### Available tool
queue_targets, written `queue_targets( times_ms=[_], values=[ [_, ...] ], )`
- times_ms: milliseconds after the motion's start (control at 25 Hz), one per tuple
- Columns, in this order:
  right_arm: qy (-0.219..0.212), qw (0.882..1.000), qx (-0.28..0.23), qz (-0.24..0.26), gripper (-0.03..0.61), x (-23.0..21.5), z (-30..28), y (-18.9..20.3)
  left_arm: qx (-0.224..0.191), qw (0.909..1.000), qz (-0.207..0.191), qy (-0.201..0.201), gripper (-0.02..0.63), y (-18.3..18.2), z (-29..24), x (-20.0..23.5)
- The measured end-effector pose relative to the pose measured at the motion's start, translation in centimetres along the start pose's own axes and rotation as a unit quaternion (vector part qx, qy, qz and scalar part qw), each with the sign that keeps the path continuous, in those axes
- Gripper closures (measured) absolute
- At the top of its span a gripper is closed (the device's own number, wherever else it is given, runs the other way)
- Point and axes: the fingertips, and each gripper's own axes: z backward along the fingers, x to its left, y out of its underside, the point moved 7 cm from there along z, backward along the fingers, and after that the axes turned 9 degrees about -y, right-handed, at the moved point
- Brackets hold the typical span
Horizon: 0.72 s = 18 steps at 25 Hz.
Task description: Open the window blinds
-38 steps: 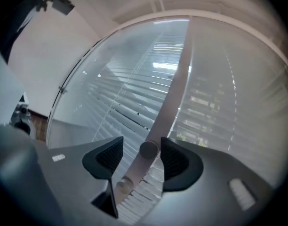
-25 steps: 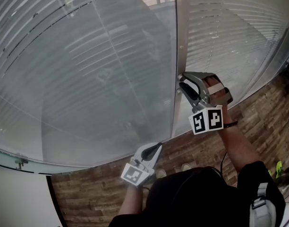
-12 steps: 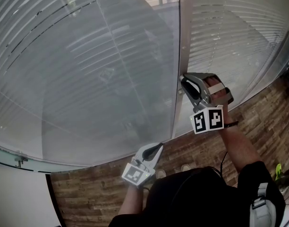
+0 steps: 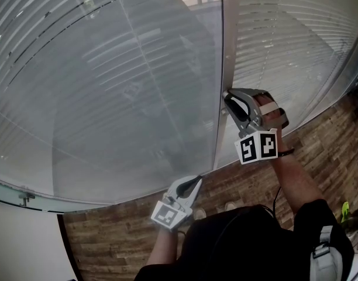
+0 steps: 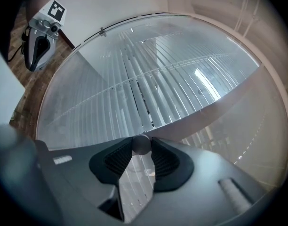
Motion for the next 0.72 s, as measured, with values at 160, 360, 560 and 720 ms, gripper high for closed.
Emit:
queue_targets(
  times_ms=[160, 360, 560, 720],
  values=[
    [0.001, 1.0, -0.002, -0.02, 0.449, -0.06, -0.03, -0.03, -0.001, 1.0, 0.002, -0.003, 0.609, -0.02, 0.24, 0.14],
    [0.0, 0.999, -0.011, -0.048, 0.449, -0.15, 0.06, 0.0, 0.002, 1.0, 0.0, -0.002, 0.609, 0.1, 0.33, -0.02],
    [0.001, 0.996, -0.02, -0.089, 0.449, -0.26, 0.15, 0.0, 0.003, 1.0, 0.003, -0.001, 0.609, 0.16, 0.42, -0.13],
    [-0.002, 0.99, -0.032, -0.136, 0.448, -0.51, 0.15, 0.1, 0.008, 0.9999, 0.006, -0.002, 0.609, 0.44, 0.55, 0.02]
  ],
)
